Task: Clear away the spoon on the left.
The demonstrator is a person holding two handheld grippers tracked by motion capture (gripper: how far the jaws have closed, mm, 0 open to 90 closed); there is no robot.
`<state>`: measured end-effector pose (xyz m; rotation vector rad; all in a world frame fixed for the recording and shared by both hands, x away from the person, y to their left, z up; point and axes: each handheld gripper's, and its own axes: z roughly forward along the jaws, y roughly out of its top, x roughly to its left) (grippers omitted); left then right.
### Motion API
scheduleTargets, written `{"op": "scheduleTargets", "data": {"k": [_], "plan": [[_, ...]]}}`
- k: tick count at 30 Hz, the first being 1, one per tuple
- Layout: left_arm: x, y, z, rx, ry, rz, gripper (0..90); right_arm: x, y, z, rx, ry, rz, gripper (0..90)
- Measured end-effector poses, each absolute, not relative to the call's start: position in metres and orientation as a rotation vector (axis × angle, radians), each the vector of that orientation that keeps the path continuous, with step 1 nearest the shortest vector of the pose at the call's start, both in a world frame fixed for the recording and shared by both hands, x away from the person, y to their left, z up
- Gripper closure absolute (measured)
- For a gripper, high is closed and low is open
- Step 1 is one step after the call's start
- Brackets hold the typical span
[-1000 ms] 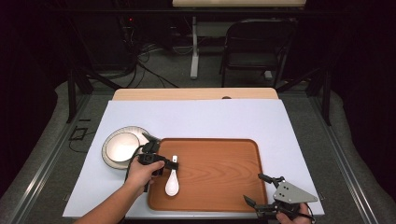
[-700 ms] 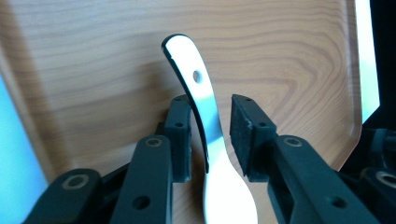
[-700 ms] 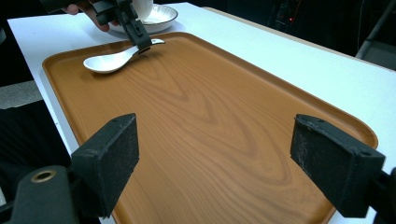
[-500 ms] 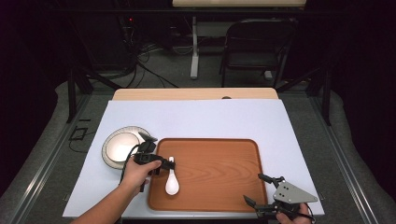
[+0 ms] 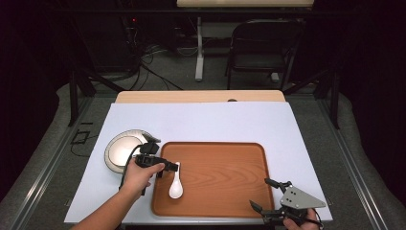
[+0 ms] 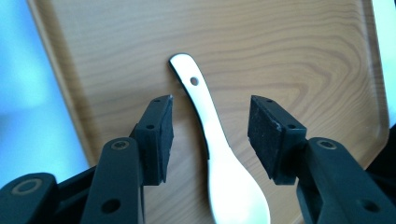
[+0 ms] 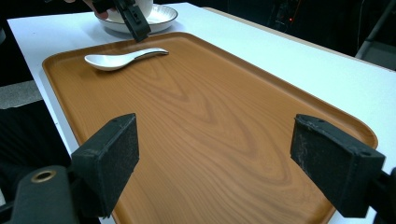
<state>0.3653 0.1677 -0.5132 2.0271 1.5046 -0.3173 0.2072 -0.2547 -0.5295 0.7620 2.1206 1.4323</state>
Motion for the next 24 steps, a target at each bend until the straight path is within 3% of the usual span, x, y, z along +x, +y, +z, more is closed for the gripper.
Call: {"op": "scheduleTargets", "data": {"k": [7, 24], "plan": [[0.359, 0.170, -0.490, 2.090, 1.439, -0.127, 48.1, 0.207, -0.255, -0.529, 0.762, 2.121, 1.431, 14.9], [0.337, 0.212, -0.455, 2.087, 1.419, 0.117, 45.6, 0.208, -0.254, -0.530, 0.767, 2.125, 1.430, 14.9]]}}
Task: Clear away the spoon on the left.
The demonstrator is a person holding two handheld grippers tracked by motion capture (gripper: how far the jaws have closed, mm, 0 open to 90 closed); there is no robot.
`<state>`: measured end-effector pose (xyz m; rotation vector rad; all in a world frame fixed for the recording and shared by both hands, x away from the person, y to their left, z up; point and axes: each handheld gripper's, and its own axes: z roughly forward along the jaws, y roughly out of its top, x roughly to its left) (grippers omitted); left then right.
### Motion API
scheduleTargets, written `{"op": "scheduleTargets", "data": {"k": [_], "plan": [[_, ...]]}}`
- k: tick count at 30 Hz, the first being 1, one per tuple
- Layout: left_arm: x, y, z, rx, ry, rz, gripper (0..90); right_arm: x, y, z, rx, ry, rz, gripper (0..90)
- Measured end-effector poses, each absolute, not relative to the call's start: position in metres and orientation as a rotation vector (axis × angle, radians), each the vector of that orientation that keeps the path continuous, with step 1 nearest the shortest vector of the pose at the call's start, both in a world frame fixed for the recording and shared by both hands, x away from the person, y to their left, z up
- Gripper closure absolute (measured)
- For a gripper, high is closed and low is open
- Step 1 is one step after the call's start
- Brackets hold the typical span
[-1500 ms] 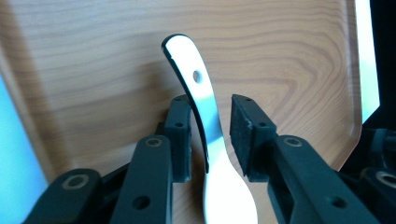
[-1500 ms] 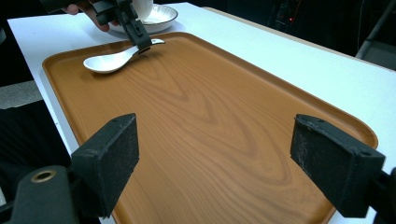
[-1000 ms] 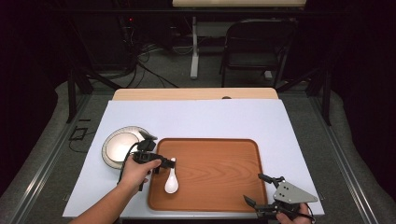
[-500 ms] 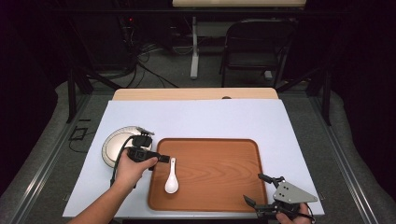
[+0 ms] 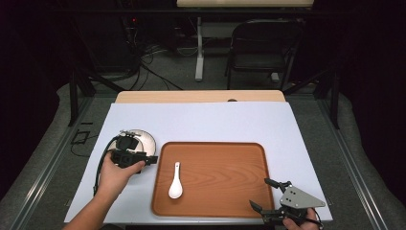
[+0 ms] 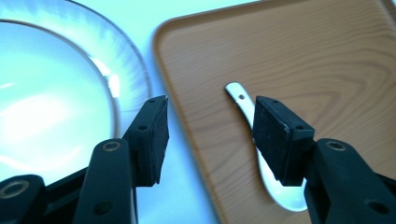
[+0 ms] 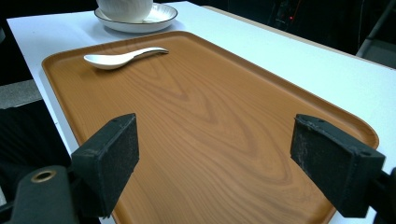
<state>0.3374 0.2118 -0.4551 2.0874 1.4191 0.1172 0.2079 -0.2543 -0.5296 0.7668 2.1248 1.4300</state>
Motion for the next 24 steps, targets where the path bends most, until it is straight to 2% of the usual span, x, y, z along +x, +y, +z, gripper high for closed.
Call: {"op": "scheduleTargets", "data": {"k": [9, 24], "plan": [[0.321, 0.232, -0.451, 2.097, 1.396, 0.215, 45.1, 0.208, -0.254, -0.530, 0.771, 2.126, 1.431, 14.9], [0.288, 0.255, -0.482, 2.112, 1.379, 0.347, 45.4, 0.208, -0.254, -0.530, 0.771, 2.127, 1.428, 14.9]]}}
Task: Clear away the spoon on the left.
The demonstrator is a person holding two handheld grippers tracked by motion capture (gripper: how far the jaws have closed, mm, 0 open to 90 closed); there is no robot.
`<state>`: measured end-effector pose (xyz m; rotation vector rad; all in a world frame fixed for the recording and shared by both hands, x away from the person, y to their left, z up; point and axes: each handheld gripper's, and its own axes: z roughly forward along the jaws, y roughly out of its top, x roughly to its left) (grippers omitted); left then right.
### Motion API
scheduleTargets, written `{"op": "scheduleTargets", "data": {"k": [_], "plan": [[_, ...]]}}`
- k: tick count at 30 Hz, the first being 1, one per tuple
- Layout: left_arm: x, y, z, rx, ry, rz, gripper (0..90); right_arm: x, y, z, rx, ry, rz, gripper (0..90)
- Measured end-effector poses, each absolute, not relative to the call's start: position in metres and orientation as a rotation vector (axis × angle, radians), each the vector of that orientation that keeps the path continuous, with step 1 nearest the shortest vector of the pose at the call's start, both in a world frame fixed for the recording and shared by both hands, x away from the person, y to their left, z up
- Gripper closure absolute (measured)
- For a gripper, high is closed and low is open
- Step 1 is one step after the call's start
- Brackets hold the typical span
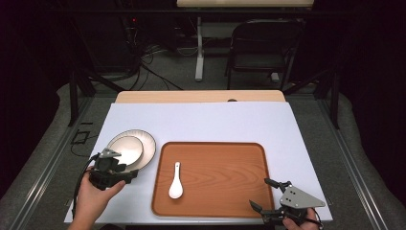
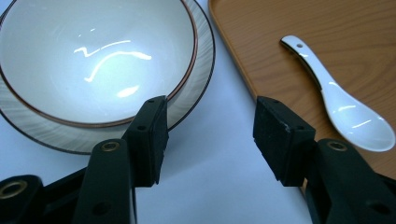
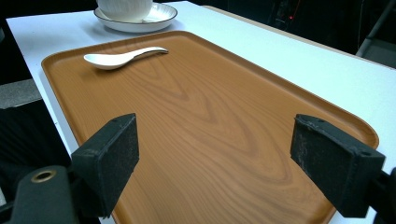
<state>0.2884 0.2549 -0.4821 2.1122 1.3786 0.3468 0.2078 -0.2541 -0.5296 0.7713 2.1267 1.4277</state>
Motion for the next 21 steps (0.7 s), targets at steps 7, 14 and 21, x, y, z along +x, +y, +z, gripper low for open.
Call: {"op": "scheduleTargets", "data": {"k": [7, 14, 21], "plan": [[0.279, 0.257, -0.493, 2.080, 1.395, 0.381, 45.5, 0.208, -0.254, -0.530, 0.769, 2.125, 1.427, 14.9], [0.267, 0.259, -0.503, 1.997, 1.386, 0.394, 45.2, 0.208, -0.254, -0.530, 0.772, 2.126, 1.427, 14.9], [0.261, 0.257, -0.514, 1.956, 1.384, 0.402, 39.4, 0.208, -0.254, -0.530, 0.774, 2.125, 1.429, 14.9]]}}
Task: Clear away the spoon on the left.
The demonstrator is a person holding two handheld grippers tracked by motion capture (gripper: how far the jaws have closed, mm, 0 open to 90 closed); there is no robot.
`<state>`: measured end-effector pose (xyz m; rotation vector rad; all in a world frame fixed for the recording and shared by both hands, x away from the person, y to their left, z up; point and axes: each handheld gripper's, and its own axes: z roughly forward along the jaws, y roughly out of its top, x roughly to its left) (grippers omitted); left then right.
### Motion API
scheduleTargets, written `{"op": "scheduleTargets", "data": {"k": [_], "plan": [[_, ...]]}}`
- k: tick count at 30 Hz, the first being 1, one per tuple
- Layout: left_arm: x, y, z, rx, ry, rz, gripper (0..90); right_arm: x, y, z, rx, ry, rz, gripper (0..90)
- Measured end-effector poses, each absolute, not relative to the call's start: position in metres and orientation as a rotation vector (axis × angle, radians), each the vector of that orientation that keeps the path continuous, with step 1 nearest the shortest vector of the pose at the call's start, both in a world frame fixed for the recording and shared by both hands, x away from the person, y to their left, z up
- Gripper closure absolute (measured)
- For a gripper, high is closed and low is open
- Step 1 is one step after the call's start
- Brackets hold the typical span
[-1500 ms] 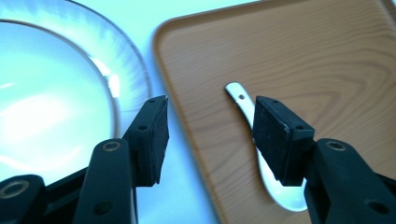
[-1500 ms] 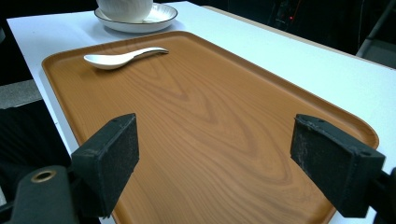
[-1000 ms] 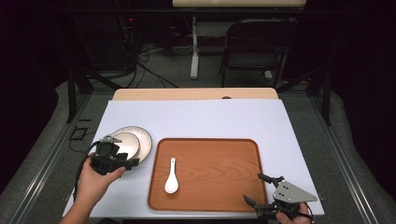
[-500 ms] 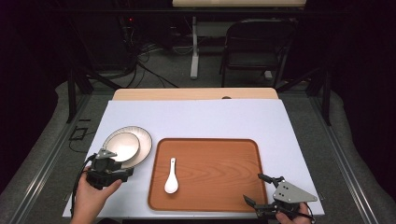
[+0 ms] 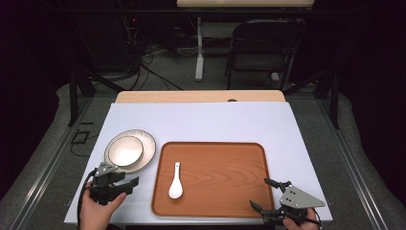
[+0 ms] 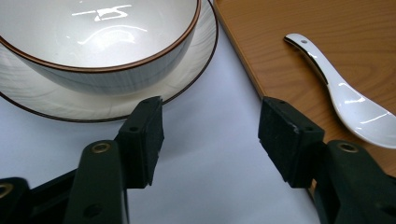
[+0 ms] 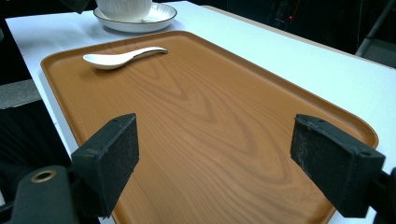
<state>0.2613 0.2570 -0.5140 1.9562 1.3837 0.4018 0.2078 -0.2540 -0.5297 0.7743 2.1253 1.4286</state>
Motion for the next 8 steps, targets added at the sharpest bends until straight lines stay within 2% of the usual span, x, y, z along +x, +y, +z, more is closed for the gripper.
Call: {"op": "scheduleTargets", "data": {"k": [8], "plan": [[0.2576, 0.2540, -0.5204, 1.953, 1.372, 0.421, 34.0, 0.2079, -0.2541, -0.5298, 0.774, 2.125, 1.427, 14.9]]}}
